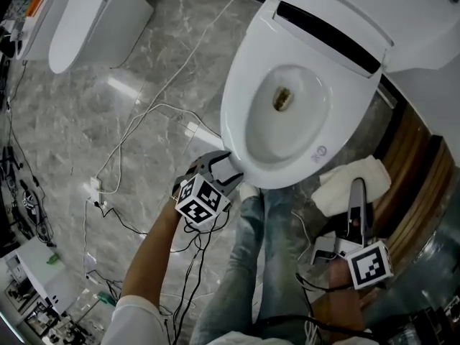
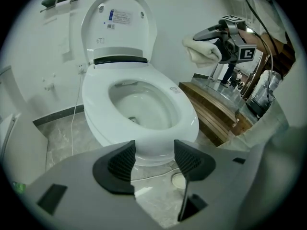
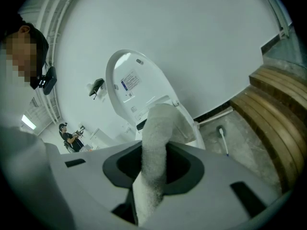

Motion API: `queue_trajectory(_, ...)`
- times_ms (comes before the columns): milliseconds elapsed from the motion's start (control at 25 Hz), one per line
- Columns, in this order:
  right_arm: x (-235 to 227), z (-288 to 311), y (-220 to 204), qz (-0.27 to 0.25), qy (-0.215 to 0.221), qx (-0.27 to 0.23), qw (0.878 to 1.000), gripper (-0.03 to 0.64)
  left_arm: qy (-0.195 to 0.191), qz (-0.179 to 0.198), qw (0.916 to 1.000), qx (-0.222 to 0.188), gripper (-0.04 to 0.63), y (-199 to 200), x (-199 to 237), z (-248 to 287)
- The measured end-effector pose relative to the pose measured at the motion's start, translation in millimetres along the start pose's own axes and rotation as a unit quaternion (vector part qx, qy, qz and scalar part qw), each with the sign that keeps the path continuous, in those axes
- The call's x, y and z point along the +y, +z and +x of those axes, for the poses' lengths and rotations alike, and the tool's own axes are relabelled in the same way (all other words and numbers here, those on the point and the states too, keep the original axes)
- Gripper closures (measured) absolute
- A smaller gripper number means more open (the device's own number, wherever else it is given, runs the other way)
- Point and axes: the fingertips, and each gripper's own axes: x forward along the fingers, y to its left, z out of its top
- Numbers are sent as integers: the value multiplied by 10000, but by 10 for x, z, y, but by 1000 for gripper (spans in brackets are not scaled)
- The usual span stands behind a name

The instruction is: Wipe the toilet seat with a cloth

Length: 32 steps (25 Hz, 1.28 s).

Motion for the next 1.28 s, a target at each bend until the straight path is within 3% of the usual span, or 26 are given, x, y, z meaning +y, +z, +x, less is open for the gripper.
queue_trajectory(640, 50, -6, 68, 162, 31, -42, 9999, 517, 109, -707, 9974, -116, 339, 120, 61, -44)
queue_trajectory(840, 38, -60, 195, 342, -55, -161, 9993, 517, 33, -807, 9929, -873, 342, 790, -70, -331)
queue_trajectory(1040, 80, -62, 464, 446, -36, -316, 9985, 517, 260, -791, 9826, -1660, 370, 1616, -202, -707)
queue_trajectory(1160, 58, -61, 563, 506, -67, -318, 9982, 517, 542, -891, 9762, -1901, 417, 1956, -241, -855)
queue_trajectory(1280, -23, -53, 563, 500, -105, -215, 9985, 517, 585, -1098, 9709, -2046, 464, 2159, -331, -901)
